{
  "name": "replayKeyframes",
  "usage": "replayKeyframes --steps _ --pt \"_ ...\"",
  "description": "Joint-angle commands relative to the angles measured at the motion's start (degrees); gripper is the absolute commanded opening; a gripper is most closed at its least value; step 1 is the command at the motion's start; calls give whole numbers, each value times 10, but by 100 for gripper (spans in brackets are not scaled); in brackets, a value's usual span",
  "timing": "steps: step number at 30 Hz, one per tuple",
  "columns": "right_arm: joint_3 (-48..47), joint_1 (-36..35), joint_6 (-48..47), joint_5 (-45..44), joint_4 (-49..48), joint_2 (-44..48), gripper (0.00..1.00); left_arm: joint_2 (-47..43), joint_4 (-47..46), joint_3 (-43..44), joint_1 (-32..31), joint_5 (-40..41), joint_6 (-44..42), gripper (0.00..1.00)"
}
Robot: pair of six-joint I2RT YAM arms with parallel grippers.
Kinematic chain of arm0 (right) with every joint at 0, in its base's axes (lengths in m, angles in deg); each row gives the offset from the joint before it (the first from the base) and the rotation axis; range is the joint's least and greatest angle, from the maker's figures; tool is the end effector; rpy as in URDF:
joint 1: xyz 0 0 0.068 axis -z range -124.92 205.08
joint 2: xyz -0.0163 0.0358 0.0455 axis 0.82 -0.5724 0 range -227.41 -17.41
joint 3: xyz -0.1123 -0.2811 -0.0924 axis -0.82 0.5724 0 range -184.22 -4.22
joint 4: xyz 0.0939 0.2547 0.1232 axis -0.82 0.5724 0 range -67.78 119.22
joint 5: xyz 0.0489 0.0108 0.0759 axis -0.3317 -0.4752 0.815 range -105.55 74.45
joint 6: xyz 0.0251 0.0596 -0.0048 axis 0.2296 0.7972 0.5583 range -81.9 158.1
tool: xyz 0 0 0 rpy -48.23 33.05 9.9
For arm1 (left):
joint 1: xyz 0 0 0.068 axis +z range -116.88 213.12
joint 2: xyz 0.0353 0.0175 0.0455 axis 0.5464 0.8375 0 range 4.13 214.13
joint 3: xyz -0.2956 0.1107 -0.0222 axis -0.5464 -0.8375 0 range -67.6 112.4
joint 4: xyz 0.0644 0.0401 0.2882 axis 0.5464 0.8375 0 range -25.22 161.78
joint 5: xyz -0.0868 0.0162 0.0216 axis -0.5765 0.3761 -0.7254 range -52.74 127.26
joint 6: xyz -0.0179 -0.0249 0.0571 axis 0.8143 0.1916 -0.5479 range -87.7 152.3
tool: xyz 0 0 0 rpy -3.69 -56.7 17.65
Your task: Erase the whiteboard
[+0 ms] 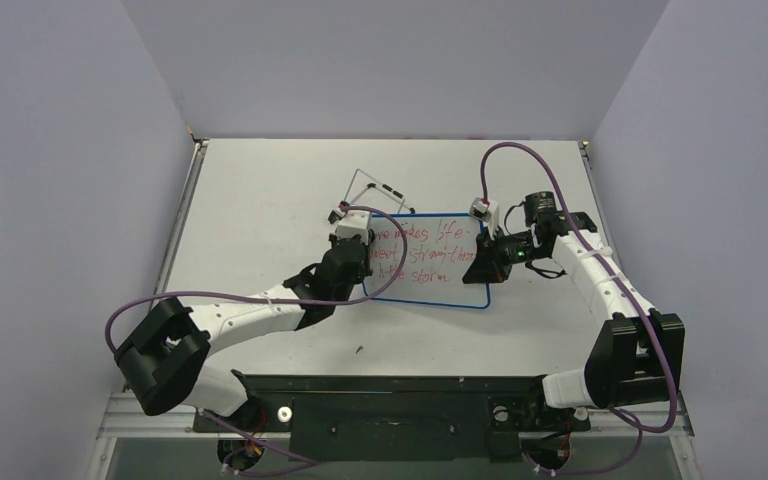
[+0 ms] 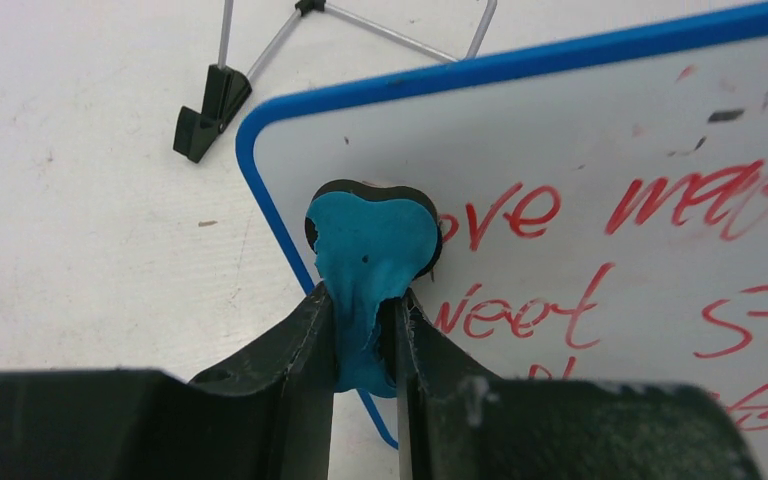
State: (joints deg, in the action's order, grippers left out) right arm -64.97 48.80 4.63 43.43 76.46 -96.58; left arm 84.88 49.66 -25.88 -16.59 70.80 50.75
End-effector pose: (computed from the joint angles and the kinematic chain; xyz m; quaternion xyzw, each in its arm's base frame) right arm 0.2736 0.0736 0.2886 -0.3624 0.7840 0.4421 0.2420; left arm 0.2379 -0.2372 0.2391 0.0647 0.8153 -0.0922 0.5679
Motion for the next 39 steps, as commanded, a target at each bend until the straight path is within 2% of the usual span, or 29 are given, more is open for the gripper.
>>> replayKeyframes --steps 1,13,19,28,33,39 --pt "-2 -5 -31 18 7 22 0 3 -27 45 5 3 -16 0" --pt "-3 -5 -34 18 10 20 0 -2 -53 -37 -17 -45 -12 0" --pt "-3 -5 -34 19 9 18 0 -7 -54 -26 -19 -40 -33 0" --pt "-2 -4 -34 18 10 21 0 -14 -35 30 23 -60 -62 0" --pt "-3 -4 -35 19 11 21 0 -18 -39 15 21 -83 -57 0" --pt "-4 -5 -38 20 12 20 0 -34 -61 -43 3 -107 -36 0"
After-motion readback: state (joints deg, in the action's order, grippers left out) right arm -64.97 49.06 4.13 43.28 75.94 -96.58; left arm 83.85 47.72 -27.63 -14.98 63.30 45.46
